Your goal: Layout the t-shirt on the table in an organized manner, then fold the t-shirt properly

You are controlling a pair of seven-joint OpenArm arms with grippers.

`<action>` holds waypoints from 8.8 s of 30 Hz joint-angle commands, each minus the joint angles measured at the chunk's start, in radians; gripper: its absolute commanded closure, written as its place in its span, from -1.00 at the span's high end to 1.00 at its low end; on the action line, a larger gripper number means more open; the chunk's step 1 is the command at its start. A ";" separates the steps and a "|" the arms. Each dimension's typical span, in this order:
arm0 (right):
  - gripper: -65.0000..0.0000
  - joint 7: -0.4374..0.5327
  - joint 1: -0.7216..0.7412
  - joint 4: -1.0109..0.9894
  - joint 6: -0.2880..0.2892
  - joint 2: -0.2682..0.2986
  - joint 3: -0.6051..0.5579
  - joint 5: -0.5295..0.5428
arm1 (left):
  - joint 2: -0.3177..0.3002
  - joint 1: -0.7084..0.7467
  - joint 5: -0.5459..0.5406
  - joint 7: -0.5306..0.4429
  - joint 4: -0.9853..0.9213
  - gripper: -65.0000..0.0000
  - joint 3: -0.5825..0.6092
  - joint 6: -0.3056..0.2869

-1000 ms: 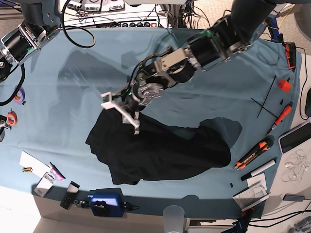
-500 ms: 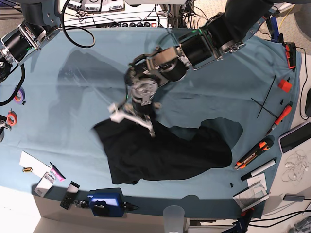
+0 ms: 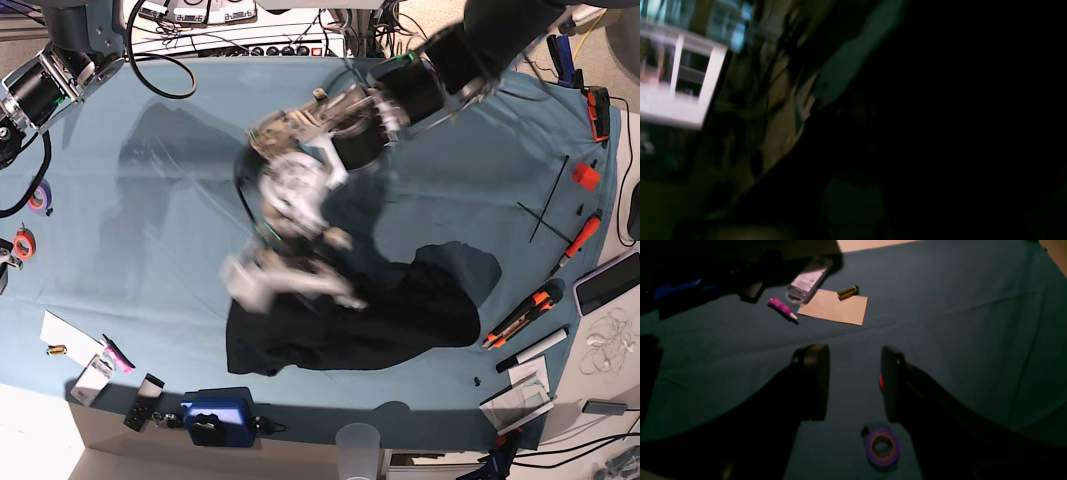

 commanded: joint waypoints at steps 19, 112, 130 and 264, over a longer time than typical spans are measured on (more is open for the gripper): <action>-0.19 -0.064 0.020 0.017 0.159 0.024 -0.336 0.333 | -0.325 -0.071 -0.504 -0.210 0.060 -1.00 -0.560 -0.058; -1.00 0.149 0.041 0.016 -0.121 -0.061 -0.512 -0.164 | -0.553 -0.093 -0.660 -0.311 0.074 -1.00 -0.578 -0.051; -0.41 0.191 -0.110 0.016 -0.011 -0.166 -1.001 0.103 | -0.536 -0.110 -0.660 -0.344 -0.194 -1.00 -0.578 -0.048; -0.30 0.190 -0.158 0.177 -0.326 -0.097 -0.702 -0.362 | -0.449 0.291 -0.835 -0.423 0.126 -0.51 -0.631 -0.101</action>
